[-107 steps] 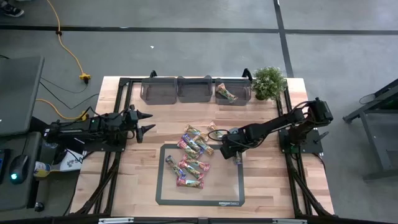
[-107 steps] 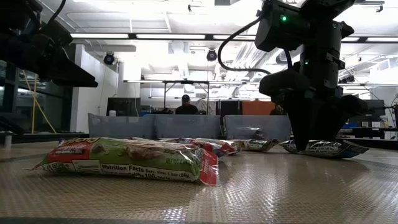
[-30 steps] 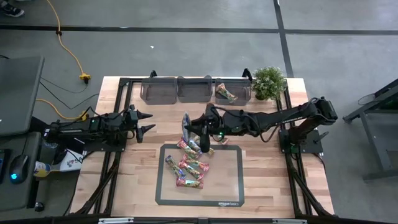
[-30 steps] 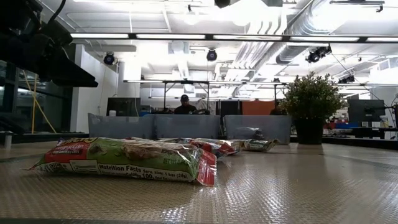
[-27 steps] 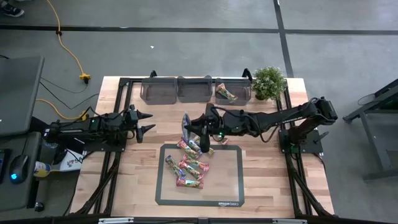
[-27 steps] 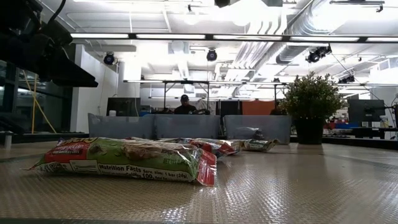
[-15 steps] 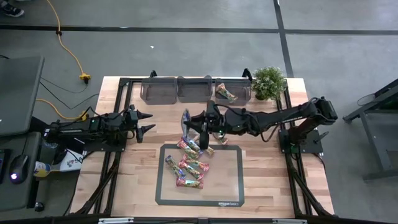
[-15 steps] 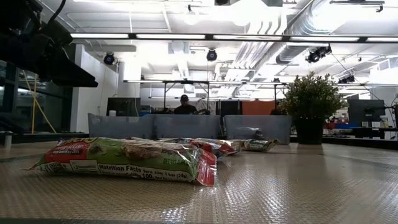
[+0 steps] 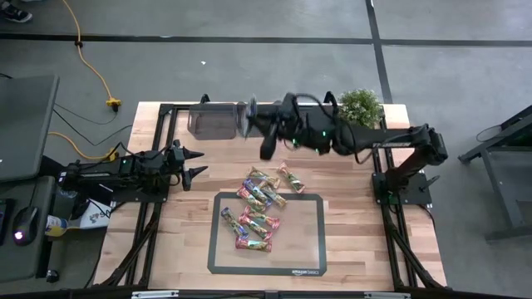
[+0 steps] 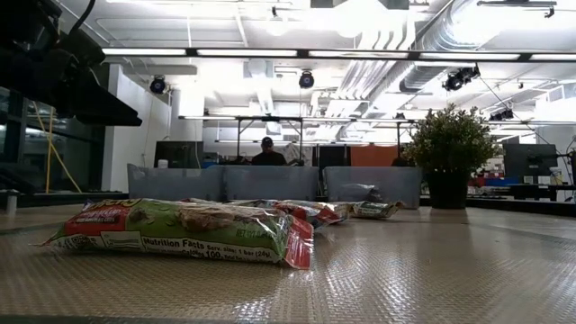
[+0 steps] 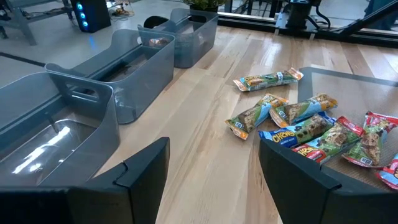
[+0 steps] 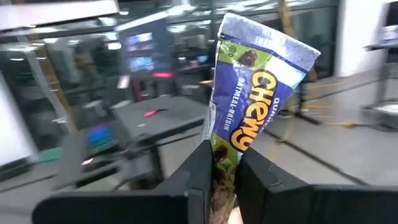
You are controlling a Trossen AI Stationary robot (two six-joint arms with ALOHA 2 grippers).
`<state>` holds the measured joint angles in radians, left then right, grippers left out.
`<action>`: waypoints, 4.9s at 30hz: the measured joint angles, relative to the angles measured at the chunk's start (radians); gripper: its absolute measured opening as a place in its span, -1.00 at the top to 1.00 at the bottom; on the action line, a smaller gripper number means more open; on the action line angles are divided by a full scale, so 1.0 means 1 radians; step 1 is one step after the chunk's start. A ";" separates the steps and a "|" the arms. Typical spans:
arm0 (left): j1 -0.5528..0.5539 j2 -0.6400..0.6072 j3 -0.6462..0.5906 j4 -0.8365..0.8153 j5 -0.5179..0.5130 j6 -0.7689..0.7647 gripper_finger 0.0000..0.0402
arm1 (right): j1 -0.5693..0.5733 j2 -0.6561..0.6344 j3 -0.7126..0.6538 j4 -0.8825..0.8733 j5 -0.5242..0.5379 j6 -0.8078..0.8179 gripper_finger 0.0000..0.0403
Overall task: Pick and place Granola Bars by type
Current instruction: Put the blue granola bar into the middle black bin, then put the yellow granola bar into the right black bin
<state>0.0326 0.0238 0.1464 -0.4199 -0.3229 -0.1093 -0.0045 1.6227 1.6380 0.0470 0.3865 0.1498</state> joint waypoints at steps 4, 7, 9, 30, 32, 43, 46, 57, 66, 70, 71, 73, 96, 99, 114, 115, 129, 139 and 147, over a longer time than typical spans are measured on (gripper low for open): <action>0.000 0.000 0.000 -0.001 0.000 0.000 -0.21 | -0.071 0.054 0.114 -0.075 0.020 0.008 0.79; 0.000 0.000 0.000 0.000 0.000 0.000 -0.21 | -0.121 0.116 0.214 -0.136 0.029 0.035 0.79; 0.000 0.000 0.000 0.000 0.000 0.000 -0.21 | -0.153 0.169 0.285 -0.192 0.040 0.067 0.79; 0.000 0.000 0.000 -0.001 0.000 0.000 -0.21 | -0.415 0.605 0.524 -0.694 -0.129 0.481 0.79; 0.000 0.000 0.000 -0.001 0.000 0.000 -0.21 | -0.424 0.630 0.524 -0.715 -0.161 0.498 0.79; 0.000 0.000 0.000 -0.001 0.000 0.000 -0.21 | -0.427 0.691 0.524 -0.966 -0.145 0.651 0.79; 0.000 0.000 0.000 -0.001 0.000 0.000 -0.21 | -0.436 0.689 0.524 -1.009 -0.125 0.655 0.79; 0.000 0.000 0.000 -0.001 0.000 0.000 -0.21 | -0.485 0.685 0.524 -1.017 -0.139 0.657 0.79; 0.000 0.000 0.000 -0.001 0.000 0.000 -0.21 | -0.503 0.685 0.524 -1.074 -0.210 0.626 0.81; 0.000 0.000 0.000 -0.001 0.000 0.000 -0.21 | -0.499 0.685 0.524 -1.106 -0.230 0.609 0.83; 0.000 0.000 0.000 -0.001 0.000 0.000 -0.21 | -0.499 0.685 0.524 -1.112 -0.237 0.609 0.83; 0.000 0.000 0.000 -0.001 0.000 0.000 -0.21 | -0.497 0.685 0.524 -1.116 -0.244 0.609 0.82; 0.000 0.000 0.000 -0.001 0.000 0.000 -0.21 | -0.497 0.685 0.524 -1.111 -0.341 0.582 0.63; 0.000 0.000 0.000 -0.001 0.000 0.000 -0.21 | -0.497 0.685 0.524 -1.104 -0.347 0.582 0.56; 0.000 0.000 0.000 -0.001 0.000 0.000 -0.21 | -0.453 0.676 0.720 -1.043 -0.439 0.421 0.49; 0.000 0.000 0.000 -0.001 0.000 0.000 -0.21 | -0.445 0.657 0.712 -1.007 -0.443 0.411 0.48; 0.000 0.000 0.000 -0.001 0.000 0.000 -0.21 | -0.270 0.442 0.667 -0.917 -0.394 0.291 0.49; 0.000 0.000 0.000 -0.001 0.000 0.000 -0.21 | -0.122 0.408 0.667 -0.956 -0.365 0.252 0.49; 0.000 0.000 0.000 -0.001 0.000 0.000 -0.21 | -0.003 0.410 0.635 -1.111 -0.288 0.351 0.49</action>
<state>0.0324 0.0235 0.1466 -0.4206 -0.3229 -0.1094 -0.0079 2.0331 2.2730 -1.0640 0.0989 0.5006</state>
